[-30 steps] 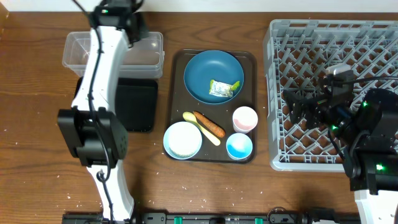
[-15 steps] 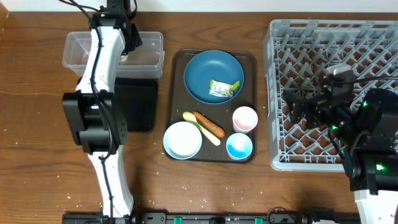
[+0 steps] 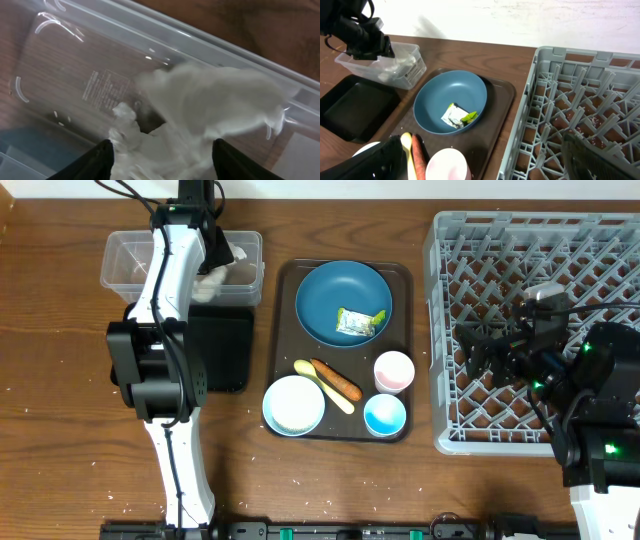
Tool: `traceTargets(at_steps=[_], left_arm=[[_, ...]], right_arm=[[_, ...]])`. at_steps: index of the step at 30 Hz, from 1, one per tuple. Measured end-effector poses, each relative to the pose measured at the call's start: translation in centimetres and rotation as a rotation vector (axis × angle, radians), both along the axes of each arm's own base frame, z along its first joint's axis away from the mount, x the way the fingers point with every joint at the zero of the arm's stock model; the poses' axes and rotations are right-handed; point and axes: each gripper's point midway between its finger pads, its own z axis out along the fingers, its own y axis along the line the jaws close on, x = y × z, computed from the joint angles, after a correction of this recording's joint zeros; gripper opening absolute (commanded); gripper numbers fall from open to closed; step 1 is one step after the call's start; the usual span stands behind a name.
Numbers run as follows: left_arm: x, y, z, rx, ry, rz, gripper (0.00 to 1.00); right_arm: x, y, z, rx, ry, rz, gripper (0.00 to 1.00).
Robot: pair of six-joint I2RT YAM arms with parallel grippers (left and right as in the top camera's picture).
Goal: Sort waste into correct bins and load items into the dishwasher rack
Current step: 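Carry tissue with left gripper and drop it into clear bin, then reach left gripper into blue bowl and grasp yellow wrapper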
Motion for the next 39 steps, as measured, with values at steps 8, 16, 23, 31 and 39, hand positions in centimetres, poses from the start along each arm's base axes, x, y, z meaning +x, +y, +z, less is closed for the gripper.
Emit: traceTargets(at_steps=[8, 16, 23, 31, 39], left_arm=[[-0.2, -0.3, 2.9, -0.002, -0.043, -0.019, 0.68], [-4.3, -8.1, 11.6, -0.085, -0.081, -0.324, 0.68], [-8.0, -18.5, 7.3, -0.186, 0.069, -0.550, 0.68], [-8.6, -25.0, -0.5, -0.236, 0.102, -0.587, 0.69], [-8.7, -28.6, -5.2, -0.241, 0.103, -0.636, 0.70]], right_arm=[[0.0, 0.0, 0.1, 0.000, -0.004, 0.000, 0.99], [0.1, 0.0, 0.3, -0.001, -0.014, 0.000, 0.99], [0.2, 0.0, 0.3, -0.001, -0.016, 0.000, 0.99], [0.1, 0.0, 0.3, -0.001, -0.015, 0.000, 0.99], [0.0, 0.0, 0.1, 0.000, -0.004, 0.000, 0.99]])
